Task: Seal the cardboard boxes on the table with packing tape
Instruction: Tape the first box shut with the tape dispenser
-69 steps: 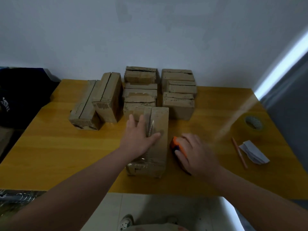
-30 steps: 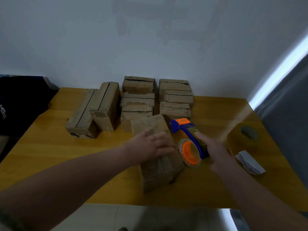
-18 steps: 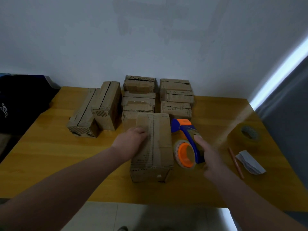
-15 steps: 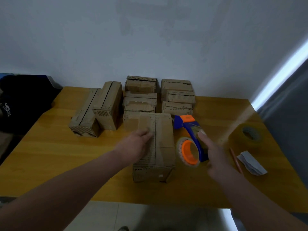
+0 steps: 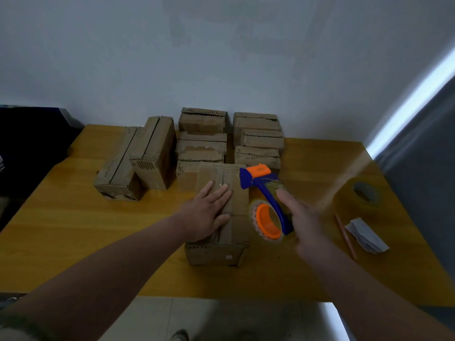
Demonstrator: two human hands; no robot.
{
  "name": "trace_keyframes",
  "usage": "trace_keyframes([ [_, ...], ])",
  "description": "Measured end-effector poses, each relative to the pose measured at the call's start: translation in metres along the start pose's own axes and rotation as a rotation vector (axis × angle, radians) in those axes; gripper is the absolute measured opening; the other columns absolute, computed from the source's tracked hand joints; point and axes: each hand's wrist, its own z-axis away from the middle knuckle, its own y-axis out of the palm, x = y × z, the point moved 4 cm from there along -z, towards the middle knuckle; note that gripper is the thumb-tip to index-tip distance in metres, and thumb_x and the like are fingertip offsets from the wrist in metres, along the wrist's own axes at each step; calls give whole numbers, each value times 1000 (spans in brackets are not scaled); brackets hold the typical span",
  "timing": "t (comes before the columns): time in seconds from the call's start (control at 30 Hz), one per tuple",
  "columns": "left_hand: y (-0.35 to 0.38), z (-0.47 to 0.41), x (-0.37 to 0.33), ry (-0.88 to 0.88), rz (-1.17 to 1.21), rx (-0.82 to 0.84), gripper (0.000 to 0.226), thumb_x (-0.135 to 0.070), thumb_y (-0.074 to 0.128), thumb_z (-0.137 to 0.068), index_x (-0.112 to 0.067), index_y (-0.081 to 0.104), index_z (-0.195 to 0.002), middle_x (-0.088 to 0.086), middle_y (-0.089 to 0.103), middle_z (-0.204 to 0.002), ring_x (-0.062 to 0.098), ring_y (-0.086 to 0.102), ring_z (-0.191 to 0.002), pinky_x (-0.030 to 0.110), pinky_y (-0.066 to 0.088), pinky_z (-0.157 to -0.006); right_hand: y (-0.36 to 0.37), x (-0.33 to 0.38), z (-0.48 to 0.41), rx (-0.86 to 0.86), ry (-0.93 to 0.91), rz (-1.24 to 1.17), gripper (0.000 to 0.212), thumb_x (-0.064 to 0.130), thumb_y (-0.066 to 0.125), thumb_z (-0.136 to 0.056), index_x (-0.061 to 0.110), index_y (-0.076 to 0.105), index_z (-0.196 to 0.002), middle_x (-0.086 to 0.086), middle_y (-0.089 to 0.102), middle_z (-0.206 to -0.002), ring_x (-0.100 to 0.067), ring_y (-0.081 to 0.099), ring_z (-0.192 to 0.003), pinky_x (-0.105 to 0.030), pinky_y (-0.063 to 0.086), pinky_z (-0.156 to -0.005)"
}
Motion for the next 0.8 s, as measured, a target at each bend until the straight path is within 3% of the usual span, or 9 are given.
trace_keyframes([
  [0.2,-8,-11,6,0,-204,-3,84,-71,23,-90,-24,-11,-151,-6,-16,-159,13,-15,-146,51,-5,-116,0,1,-3,6,-22,22,23,38,68,-86,18,65,-97,-4,68,-88,-18,64,-76,-27,46,-58],
  [0.47,-6,-13,3,20,-254,-1,78,-67,17,-92,-24,-6,-152,-3,-11,-160,12,-10,-146,49,-13,-113,1,-2,-10,-10,-35,26,33,40,70,-84,12,68,-102,-8,72,-93,-23,69,-80,-28,51,-62],
  [0.57,0,-1,-3,141,-238,46,99,-81,-6,-73,-22,-11,-152,-3,-21,-157,9,-20,-141,46,-21,-109,0,-2,-11,-7,-34,20,33,40,70,-83,12,68,-102,-8,72,-91,-23,69,-81,-30,52,-64],
  [0.73,8,23,-6,236,-302,158,114,-89,8,-64,-20,-22,-149,-3,-35,-149,11,-28,-140,45,-26,-110,0,-3,-13,-2,-5,-7,30,40,70,-83,13,68,-99,-6,73,-87,-19,69,-74,-28,51,-62],
  [0.8,9,22,-4,261,-325,138,111,-88,-5,-63,-21,-20,-149,-3,-31,-151,13,-23,-143,43,-28,-106,1,-2,-13,2,-9,-12,26,38,70,-84,15,66,-95,-3,72,-81,-14,68,-67,-26,48,-58],
])
